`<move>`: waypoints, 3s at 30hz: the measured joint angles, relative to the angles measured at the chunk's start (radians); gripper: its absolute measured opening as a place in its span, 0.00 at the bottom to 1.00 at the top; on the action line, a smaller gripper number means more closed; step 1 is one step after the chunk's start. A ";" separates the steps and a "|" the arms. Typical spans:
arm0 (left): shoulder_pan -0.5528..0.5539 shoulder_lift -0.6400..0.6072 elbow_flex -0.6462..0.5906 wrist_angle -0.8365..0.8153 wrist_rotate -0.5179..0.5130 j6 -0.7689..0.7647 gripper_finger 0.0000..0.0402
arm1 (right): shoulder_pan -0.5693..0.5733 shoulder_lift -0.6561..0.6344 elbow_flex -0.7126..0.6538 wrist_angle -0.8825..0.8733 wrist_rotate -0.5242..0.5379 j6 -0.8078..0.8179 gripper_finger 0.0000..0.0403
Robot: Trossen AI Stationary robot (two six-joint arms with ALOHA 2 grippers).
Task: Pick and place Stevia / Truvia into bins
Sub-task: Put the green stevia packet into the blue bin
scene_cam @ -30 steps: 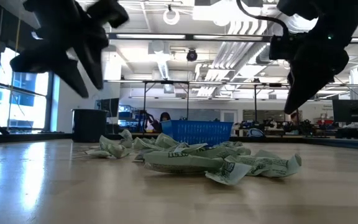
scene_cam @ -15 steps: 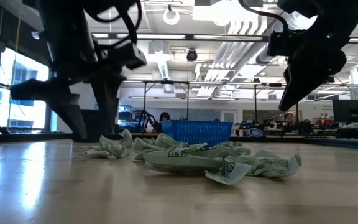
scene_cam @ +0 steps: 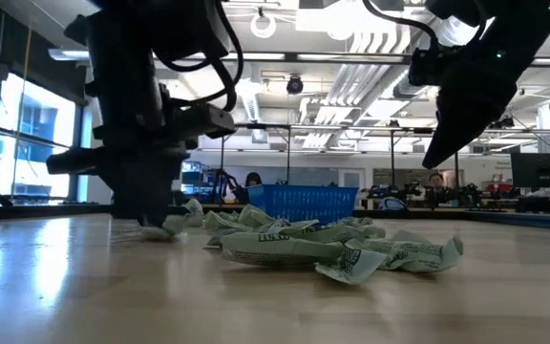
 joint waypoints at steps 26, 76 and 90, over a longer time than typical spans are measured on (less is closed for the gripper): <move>0.453 -0.238 0.001 0.481 -0.105 0.857 0.08 | 0.001 -0.090 0.000 0.030 0.045 0.157 0.45; -0.184 -0.418 0.000 0.098 -0.383 0.322 0.45 | 0.001 0.602 0.250 0.316 -0.460 -0.867 0.45; -0.160 -0.427 0.000 0.042 -0.426 0.313 0.45 | -0.141 0.590 0.347 0.249 -0.432 -0.631 0.05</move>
